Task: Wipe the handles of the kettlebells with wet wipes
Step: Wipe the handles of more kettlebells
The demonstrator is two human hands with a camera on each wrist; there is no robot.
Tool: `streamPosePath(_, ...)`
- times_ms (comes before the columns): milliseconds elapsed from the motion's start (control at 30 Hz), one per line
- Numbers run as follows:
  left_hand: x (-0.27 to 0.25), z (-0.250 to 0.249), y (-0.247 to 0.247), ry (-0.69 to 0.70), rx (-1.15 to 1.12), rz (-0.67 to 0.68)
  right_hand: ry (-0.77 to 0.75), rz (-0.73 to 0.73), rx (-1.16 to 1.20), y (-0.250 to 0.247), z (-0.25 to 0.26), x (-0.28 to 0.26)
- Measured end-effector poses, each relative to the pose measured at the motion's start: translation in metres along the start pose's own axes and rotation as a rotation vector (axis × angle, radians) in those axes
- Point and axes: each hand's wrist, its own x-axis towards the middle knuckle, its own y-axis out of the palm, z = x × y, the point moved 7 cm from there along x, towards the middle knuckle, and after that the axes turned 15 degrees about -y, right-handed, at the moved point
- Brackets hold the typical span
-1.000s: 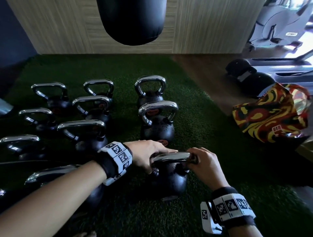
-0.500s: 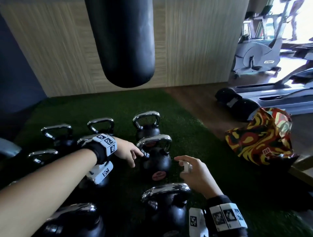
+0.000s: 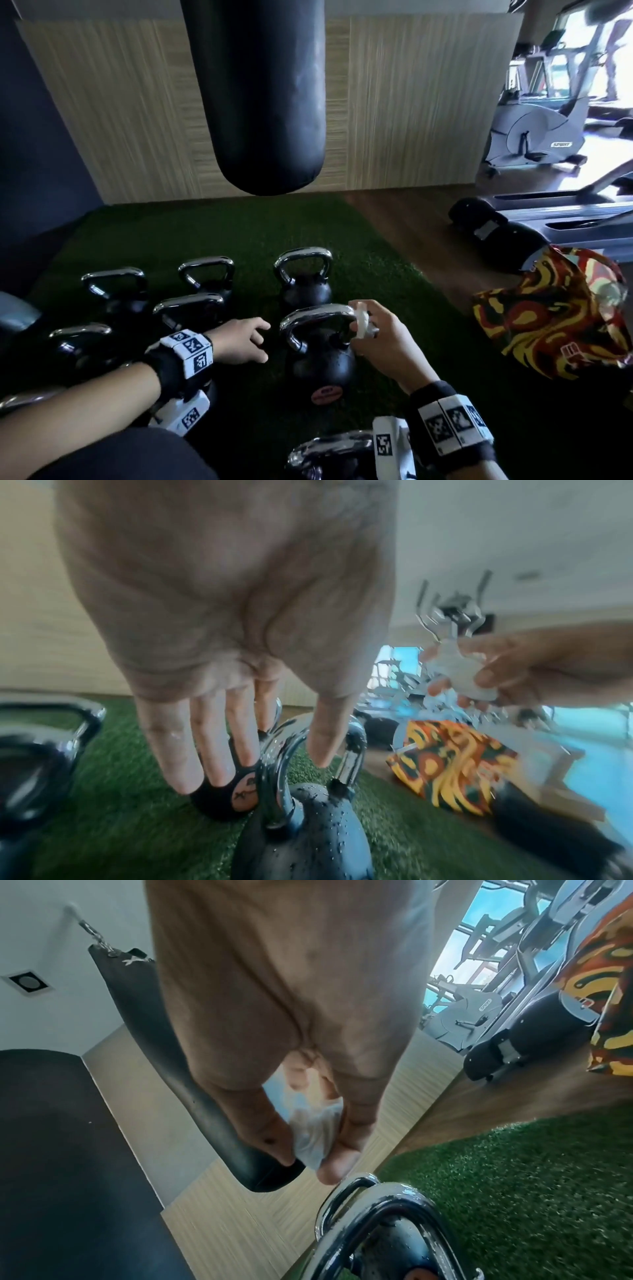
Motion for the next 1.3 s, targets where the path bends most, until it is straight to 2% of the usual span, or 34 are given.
streamPosePath(67,0.027,0.008,0.019,-0.050,-0.165,-0.009,0.048,-0.031,0.030,0.001,-0.019,0.012)
streamPosePath(200,0.066,0.017,0.055,-0.138,-0.396,-0.001,0.038,-0.052,0.022,0.003,-0.046,0.035)
streamPosePath(367,0.096,0.018,0.091,-0.148,-0.482,-0.063,0.015,-0.082,0.093,0.013,-0.063,0.065)
streamPosePath(533,0.121,0.003,0.124,-0.136,-0.612,-0.018,-0.207,-0.064,-0.131,0.031,-0.046,0.086)
streamPosePath(633,0.127,-0.015,0.135,-0.074,-0.636,-0.024,-0.342,-0.060,-0.245,0.046,-0.036,0.096)
streamPosePath(767,0.134,-0.023,0.134,-0.051,-0.630,0.010,-0.455,0.172,-0.372,0.075,-0.031,0.102)
streamPosePath(833,0.136,-0.021,0.133,-0.066,-0.647,0.007,-0.486,0.232,-0.444,0.084,-0.033,0.097)
streamPosePath(1000,0.140,-0.025,0.133,-0.026,-0.606,0.032,-0.395,0.118,-0.550,0.063,-0.055,0.096)
streamPosePath(1133,0.143,-0.025,0.133,-0.020,-0.578,0.037,-0.439,0.117,-0.603,0.076,-0.045,0.094)
streamPosePath(1200,0.144,-0.023,0.134,-0.053,-0.577,0.046,-0.476,0.127,-0.569,0.079,-0.043,0.091)
streamPosePath(1300,0.139,-0.022,0.133,-0.077,-0.582,0.045,-0.453,-0.013,-0.416,0.053,-0.058,0.092)
